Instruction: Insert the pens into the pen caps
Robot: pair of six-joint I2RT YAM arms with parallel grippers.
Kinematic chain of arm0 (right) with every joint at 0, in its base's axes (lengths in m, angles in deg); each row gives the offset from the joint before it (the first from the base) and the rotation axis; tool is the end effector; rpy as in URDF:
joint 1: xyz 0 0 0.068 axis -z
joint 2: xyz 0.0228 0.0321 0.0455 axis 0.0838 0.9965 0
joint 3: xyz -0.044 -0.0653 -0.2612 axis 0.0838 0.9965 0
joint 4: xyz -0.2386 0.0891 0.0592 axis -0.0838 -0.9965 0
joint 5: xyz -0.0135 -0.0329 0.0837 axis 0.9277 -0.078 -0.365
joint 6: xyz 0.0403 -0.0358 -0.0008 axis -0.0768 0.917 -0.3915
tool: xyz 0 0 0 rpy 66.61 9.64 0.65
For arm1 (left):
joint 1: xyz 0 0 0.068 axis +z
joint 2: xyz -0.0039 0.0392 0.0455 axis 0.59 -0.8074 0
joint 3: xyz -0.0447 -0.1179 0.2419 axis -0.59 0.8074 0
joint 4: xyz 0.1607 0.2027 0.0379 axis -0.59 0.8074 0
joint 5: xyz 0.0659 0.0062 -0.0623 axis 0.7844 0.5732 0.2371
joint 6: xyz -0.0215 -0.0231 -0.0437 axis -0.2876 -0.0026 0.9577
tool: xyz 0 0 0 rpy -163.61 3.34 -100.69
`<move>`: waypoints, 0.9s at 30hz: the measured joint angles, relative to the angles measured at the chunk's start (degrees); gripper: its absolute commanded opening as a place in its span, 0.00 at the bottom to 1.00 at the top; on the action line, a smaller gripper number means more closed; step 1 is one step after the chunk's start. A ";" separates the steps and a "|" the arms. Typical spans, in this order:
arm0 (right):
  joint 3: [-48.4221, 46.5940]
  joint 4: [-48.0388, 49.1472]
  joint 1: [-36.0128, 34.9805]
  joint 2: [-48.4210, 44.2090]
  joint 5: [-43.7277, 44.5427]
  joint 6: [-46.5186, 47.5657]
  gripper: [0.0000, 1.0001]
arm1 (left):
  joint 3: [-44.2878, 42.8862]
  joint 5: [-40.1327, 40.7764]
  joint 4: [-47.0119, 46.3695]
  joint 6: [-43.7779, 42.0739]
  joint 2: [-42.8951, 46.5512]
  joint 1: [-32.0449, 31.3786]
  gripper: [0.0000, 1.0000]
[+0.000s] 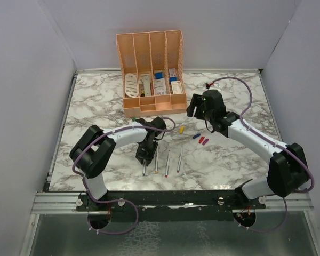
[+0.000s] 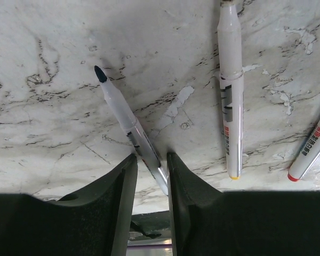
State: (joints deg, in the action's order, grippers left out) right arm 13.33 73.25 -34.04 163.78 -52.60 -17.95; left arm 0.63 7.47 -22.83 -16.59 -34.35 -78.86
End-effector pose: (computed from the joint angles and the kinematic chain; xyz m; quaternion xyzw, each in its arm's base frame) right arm 0.2836 0.1499 0.2655 0.0625 0.8820 0.1447 0.4441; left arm 0.2183 -0.2032 0.1514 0.1347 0.9906 -0.0234 0.0003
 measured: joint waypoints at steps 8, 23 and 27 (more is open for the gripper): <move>0.00 0.02 0.00 0.28 0.00 0.00 0.66 | 0.76 -1.90 -0.79 0.96 -0.37 -0.02 0.00; 0.00 0.04 0.00 0.33 0.04 0.07 0.65 | 3.74 -1.38 -3.78 3.82 2.05 0.24 0.00; 0.00 -0.35 0.00 0.94 0.15 0.07 0.64 | 4.22 -0.74 -4.46 4.31 3.02 0.20 0.00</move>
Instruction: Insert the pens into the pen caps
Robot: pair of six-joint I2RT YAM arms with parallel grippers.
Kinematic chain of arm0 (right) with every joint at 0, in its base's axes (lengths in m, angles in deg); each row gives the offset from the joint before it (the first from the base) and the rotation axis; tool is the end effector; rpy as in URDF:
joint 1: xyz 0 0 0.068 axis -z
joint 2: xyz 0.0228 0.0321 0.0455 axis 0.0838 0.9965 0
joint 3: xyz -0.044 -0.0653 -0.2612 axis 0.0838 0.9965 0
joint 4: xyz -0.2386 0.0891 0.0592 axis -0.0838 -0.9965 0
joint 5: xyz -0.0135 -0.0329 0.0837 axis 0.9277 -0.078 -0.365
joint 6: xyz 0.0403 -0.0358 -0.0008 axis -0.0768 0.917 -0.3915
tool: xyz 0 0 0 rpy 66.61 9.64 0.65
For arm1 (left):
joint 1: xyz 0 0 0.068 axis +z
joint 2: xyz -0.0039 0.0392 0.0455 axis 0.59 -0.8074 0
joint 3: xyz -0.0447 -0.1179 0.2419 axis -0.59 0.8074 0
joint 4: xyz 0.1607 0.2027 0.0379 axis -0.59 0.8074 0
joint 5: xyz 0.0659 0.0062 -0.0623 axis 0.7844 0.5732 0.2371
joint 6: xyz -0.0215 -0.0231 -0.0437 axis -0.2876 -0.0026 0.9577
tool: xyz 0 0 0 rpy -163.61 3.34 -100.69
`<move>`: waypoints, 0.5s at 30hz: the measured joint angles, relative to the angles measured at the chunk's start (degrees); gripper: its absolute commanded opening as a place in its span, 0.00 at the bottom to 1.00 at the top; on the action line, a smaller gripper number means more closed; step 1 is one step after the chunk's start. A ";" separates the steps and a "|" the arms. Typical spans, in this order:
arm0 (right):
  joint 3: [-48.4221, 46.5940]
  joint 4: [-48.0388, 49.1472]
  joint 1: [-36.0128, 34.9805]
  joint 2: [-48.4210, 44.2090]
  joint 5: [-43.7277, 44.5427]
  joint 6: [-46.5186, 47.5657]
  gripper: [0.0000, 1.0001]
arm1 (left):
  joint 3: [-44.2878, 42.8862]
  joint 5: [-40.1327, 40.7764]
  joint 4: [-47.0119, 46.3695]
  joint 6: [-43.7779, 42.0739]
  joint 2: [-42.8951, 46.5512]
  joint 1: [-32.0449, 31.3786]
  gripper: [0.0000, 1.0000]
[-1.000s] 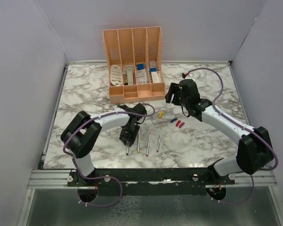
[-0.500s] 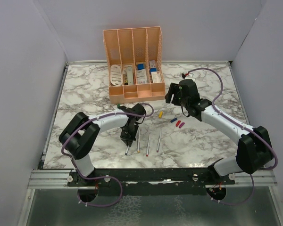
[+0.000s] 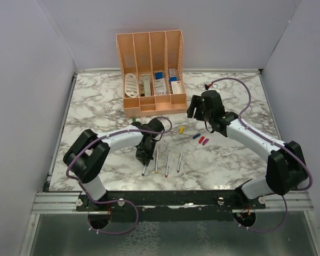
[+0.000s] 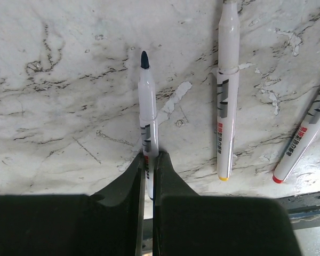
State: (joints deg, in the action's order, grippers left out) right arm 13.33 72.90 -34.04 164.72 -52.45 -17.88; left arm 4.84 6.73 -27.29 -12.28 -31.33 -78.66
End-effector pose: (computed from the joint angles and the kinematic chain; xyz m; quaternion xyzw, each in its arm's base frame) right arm 0.2854 0.1508 0.2600 0.0616 0.8870 0.1380 0.4364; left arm 0.2115 -0.1961 0.1493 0.0963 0.9941 -0.0457 0.0183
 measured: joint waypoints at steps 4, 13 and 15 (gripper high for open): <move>-0.07 -1.99 0.00 1.33 0.46 -0.02 0.63 | 0.04 1.40 -0.57 0.24 1.53 -0.20 0.00; -0.07 -8.26 0.00 4.02 1.51 -2.82 0.57 | -3.67 11.96 -2.97 -1.16 2.64 -0.24 0.00; -0.04 -9.70 0.00 5.09 1.33 -4.04 0.55 | -5.07 13.68 -2.95 -1.51 3.76 -0.20 0.00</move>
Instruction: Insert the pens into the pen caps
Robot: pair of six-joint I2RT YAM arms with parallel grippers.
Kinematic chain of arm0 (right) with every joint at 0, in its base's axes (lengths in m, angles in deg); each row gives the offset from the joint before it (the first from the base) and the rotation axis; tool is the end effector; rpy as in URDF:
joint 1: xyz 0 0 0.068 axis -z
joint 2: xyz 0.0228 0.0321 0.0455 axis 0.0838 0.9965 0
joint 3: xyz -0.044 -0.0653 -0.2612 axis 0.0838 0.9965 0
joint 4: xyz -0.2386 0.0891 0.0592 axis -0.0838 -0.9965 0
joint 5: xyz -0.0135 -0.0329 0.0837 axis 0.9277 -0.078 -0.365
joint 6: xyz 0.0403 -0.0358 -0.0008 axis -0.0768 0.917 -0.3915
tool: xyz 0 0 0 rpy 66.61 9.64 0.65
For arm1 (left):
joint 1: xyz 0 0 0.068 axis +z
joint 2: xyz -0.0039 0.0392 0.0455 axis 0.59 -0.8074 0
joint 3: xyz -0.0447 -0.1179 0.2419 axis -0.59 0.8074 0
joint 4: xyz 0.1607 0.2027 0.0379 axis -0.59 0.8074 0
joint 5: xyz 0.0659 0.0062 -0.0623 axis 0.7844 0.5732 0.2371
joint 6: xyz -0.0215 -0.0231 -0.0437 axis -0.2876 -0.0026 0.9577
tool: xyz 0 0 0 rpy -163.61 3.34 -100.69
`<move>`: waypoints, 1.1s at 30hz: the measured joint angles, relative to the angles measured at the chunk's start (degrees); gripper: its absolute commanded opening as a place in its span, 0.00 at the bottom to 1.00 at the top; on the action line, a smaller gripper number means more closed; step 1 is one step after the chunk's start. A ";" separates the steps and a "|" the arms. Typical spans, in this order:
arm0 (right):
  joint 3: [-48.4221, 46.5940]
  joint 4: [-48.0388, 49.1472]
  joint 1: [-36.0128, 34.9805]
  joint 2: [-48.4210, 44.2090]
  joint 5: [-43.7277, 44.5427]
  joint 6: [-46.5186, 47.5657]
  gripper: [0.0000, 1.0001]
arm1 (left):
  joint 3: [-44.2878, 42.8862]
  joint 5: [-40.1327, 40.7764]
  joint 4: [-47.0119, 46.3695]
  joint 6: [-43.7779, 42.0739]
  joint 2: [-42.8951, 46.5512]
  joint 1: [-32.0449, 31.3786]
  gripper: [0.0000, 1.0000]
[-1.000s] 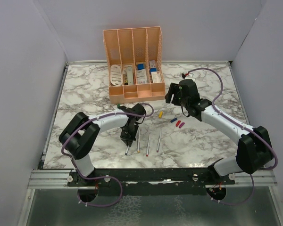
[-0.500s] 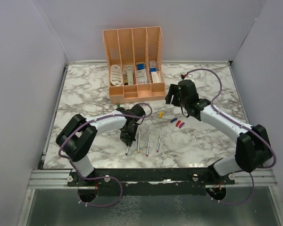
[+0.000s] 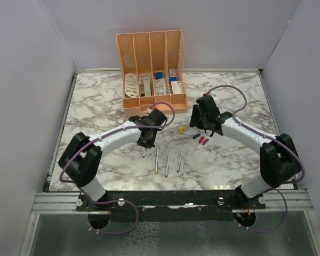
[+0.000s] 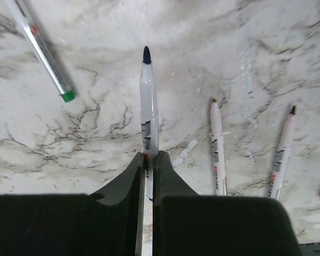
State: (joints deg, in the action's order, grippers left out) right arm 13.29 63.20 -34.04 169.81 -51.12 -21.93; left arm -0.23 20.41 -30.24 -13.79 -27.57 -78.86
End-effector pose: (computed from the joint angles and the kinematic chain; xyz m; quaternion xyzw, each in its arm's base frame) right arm 0.2844 0.1494 0.2203 0.0860 0.9334 0.0767 0.3398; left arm 0.2312 -0.2042 0.1915 0.0951 0.9806 -0.0106 0.1709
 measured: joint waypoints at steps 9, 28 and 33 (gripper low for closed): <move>2.38 -1.77 0.00 0.28 -4.96 -2.69 0.52 | -4.26 5.86 -0.66 -3.08 6.16 -0.02 0.00; 3.98 -1.03 0.00 2.43 -12.31 -8.09 0.62 | 3.50 9.70 -17.31 -9.75 16.24 0.33 0.00; 2.69 -1.46 0.00 3.96 -12.11 -9.90 0.62 | 5.81 9.62 -20.65 -11.63 18.49 0.66 0.00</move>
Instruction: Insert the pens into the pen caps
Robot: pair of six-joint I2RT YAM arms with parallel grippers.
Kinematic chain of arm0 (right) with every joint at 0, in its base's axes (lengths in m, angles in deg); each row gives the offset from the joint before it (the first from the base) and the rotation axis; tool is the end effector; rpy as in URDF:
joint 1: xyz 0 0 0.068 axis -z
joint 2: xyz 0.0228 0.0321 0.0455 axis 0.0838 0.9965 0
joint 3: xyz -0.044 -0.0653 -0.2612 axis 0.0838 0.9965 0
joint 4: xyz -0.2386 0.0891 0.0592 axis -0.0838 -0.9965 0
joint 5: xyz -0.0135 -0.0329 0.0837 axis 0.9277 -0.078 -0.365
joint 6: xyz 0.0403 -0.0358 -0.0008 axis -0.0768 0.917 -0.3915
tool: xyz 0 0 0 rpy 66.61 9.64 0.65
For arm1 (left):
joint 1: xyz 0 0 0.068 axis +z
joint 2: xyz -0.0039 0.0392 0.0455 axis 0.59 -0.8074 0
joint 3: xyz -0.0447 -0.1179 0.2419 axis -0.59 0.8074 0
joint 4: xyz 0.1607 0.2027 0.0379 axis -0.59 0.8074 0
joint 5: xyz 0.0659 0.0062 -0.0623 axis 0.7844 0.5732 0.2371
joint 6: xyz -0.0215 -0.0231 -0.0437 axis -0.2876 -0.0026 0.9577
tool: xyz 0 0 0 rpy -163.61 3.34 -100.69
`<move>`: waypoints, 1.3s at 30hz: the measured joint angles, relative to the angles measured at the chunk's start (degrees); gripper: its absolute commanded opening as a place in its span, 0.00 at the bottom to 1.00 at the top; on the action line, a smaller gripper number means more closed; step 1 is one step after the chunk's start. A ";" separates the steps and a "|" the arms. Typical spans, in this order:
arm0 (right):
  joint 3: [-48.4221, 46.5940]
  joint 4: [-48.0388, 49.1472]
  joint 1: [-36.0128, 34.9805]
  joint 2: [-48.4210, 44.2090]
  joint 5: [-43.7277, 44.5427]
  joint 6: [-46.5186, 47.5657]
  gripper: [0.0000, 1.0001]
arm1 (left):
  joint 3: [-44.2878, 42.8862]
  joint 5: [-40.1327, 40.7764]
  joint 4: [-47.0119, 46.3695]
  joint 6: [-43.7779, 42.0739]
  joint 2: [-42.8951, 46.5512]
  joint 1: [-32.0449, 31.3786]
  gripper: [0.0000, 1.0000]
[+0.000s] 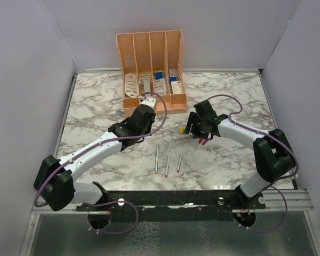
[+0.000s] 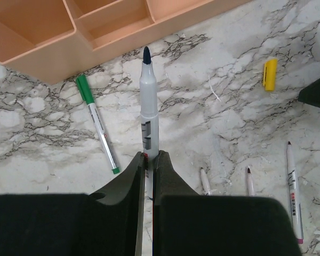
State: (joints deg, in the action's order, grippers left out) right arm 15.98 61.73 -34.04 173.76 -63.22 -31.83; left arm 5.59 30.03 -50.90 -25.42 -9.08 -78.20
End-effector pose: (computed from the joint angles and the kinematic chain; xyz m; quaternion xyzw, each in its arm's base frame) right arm 0.2774 0.1539 0.1831 0.1343 0.9551 0.1457 0.2204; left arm 0.2214 -0.1828 0.2735 0.1096 0.8886 -0.0706 0.4398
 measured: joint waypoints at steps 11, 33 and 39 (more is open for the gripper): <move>-0.20 -1.73 0.00 0.22 1.79 -3.06 0.62 | 1.51 -1.84 -3.98 -1.07 2.10 2.10 0.00; -2.08 -3.78 0.00 4.63 6.38 -6.60 0.59 | 6.12 -10.69 -11.08 -2.29 6.93 7.54 0.00; -3.54 -4.81 0.00 6.27 7.91 -7.78 0.55 | 6.12 -12.50 -12.11 -2.58 7.13 8.66 0.00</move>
State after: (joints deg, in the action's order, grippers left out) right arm 12.44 56.92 -34.04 180.04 -55.31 -39.61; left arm 11.71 17.53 -63.01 -28.00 -1.96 -69.55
